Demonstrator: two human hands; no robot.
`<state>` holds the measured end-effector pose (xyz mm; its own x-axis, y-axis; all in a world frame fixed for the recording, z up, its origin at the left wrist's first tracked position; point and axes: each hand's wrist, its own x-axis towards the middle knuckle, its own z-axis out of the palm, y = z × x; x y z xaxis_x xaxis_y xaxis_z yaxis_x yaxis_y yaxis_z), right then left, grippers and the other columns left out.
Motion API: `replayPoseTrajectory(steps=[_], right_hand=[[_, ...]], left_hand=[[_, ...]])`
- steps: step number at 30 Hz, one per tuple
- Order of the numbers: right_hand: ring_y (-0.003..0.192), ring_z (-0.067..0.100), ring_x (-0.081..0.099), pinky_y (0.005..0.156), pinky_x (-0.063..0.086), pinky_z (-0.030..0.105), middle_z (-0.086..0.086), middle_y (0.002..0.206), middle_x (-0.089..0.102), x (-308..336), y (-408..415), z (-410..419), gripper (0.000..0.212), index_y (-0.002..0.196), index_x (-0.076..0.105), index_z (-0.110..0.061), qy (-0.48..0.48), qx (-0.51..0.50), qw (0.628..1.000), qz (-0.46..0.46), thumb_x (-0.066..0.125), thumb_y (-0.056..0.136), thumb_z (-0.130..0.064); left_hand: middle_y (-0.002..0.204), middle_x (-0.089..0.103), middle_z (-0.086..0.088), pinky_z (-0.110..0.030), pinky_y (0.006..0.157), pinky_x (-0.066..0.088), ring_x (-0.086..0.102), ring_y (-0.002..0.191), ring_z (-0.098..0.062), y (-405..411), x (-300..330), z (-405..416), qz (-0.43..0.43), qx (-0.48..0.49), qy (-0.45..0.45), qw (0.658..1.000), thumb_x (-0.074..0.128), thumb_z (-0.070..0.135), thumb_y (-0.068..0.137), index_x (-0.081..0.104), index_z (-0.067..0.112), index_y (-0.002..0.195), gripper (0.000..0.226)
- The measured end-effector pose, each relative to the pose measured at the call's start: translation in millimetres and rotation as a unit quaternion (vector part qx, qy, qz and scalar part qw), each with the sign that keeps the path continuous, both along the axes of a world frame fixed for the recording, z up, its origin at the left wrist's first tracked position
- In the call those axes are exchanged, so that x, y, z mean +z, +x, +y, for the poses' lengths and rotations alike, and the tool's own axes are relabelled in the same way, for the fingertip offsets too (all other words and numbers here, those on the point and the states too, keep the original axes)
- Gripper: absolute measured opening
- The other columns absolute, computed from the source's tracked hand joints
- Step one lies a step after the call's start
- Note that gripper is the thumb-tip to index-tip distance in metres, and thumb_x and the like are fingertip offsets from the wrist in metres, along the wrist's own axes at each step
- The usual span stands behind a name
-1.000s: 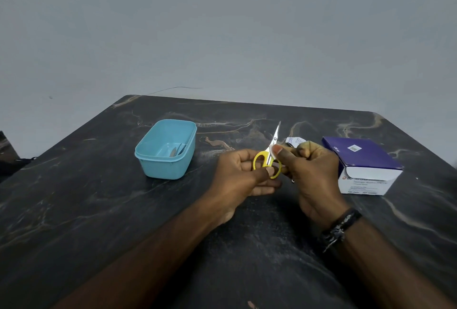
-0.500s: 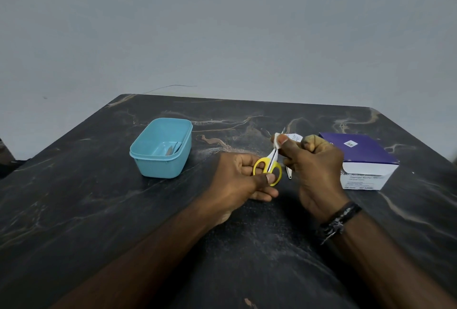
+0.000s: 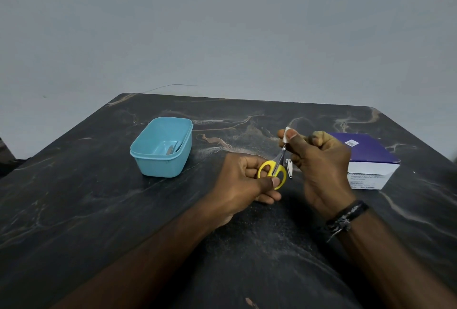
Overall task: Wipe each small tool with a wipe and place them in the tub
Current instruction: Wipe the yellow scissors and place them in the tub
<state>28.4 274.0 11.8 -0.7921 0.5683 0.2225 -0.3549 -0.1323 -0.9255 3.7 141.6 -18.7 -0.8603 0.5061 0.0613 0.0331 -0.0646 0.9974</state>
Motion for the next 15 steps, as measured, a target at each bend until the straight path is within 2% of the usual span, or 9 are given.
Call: replayPoseTrajectory(steps=[5, 9, 13, 15], right_hand=[[0.073, 0.019, 0.072, 0.054, 0.044, 0.029, 0.019, 0.087, 0.075, -4.5, -0.4, -7.1, 0.045, 0.065, 0.033, -0.018, 0.012, 0.016, 1.000, -0.013, 0.070, 0.085, -0.002], [0.084, 0.024, 0.075, 0.057, 0.047, 0.026, 0.022, 0.089, 0.073, -0.2, 1.4, -5.1, 0.045, 0.065, 0.035, -0.019, 0.003, -0.002, 1.000, -0.006, 0.071, 0.083, 0.001], [0.082, 0.022, 0.075, 0.060, 0.046, 0.027, 0.013, 0.084, 0.076, 3.1, 1.5, 1.7, 0.045, 0.068, 0.033, -0.021, -0.016, -0.017, 1.000, 0.010, 0.071, 0.084, -0.001], [0.084, 0.024, 0.075, 0.062, 0.045, 0.029, 0.010, 0.083, 0.077, 3.3, 0.7, 4.3, 0.046, 0.068, 0.033, -0.022, -0.018, -0.021, 1.000, 0.012, 0.071, 0.084, -0.002]], left_hand=[[0.082, 0.072, -0.019, -0.031, 0.059, 0.059, 0.071, 0.066, -0.026, -1.8, 1.7, -2.4, 0.002, 0.016, 0.010, 1.000, 0.067, -0.005, 0.084, 0.067, -0.004, 0.099, 0.015], [0.081, 0.072, -0.017, -0.031, 0.060, 0.060, 0.071, 0.067, -0.026, -1.3, 1.9, -1.6, -0.006, 0.002, 0.017, 1.000, 0.068, -0.005, 0.084, 0.066, -0.004, 0.102, 0.018], [0.074, 0.071, -0.010, -0.029, 0.058, 0.059, 0.071, 0.066, -0.026, -0.5, 1.6, -1.0, -0.007, -0.019, 0.005, 1.000, 0.070, -0.004, 0.083, 0.067, -0.001, 0.099, 0.017], [0.075, 0.071, -0.013, -0.029, 0.058, 0.059, 0.070, 0.065, -0.026, -1.2, 2.4, -1.5, -0.009, -0.013, -0.002, 1.000, 0.071, -0.004, 0.082, 0.068, 0.000, 0.098, 0.017]])
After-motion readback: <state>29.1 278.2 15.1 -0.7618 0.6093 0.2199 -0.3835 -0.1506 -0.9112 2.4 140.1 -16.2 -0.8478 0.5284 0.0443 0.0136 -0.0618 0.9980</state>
